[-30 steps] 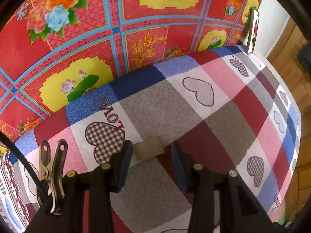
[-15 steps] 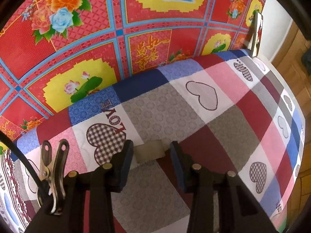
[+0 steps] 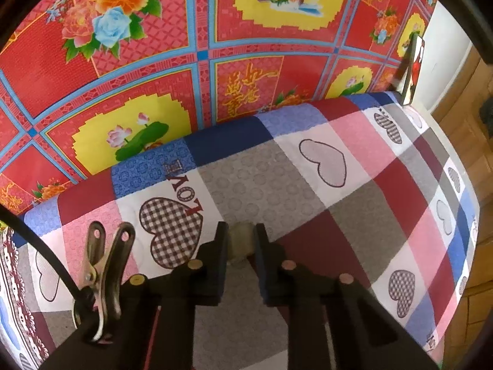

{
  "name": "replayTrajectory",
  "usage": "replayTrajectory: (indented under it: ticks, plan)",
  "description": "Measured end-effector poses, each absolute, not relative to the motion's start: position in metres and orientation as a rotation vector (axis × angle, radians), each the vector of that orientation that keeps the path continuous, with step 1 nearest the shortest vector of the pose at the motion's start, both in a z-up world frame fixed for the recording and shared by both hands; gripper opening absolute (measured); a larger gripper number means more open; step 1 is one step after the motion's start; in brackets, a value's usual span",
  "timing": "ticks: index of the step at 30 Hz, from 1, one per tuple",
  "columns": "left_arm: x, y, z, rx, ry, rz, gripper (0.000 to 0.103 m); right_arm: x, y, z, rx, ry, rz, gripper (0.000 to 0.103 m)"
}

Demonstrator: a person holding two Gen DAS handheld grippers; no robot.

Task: Collect trash
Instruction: 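Close the left tool on the small beige piece, then close the right tool on the white paper towel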

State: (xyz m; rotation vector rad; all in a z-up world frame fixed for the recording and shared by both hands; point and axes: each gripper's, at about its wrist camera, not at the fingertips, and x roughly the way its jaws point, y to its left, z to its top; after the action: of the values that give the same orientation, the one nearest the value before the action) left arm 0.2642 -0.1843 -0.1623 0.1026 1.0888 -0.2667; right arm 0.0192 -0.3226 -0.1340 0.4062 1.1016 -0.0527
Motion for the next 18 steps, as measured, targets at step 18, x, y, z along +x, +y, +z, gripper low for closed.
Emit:
replayTrajectory:
  ticks: [18]
  plan:
    - [0.213,-0.127,-0.114,0.075,1.059,-0.303,0.012,0.06,-0.305,-0.154,0.537,1.161,0.012,0.038]
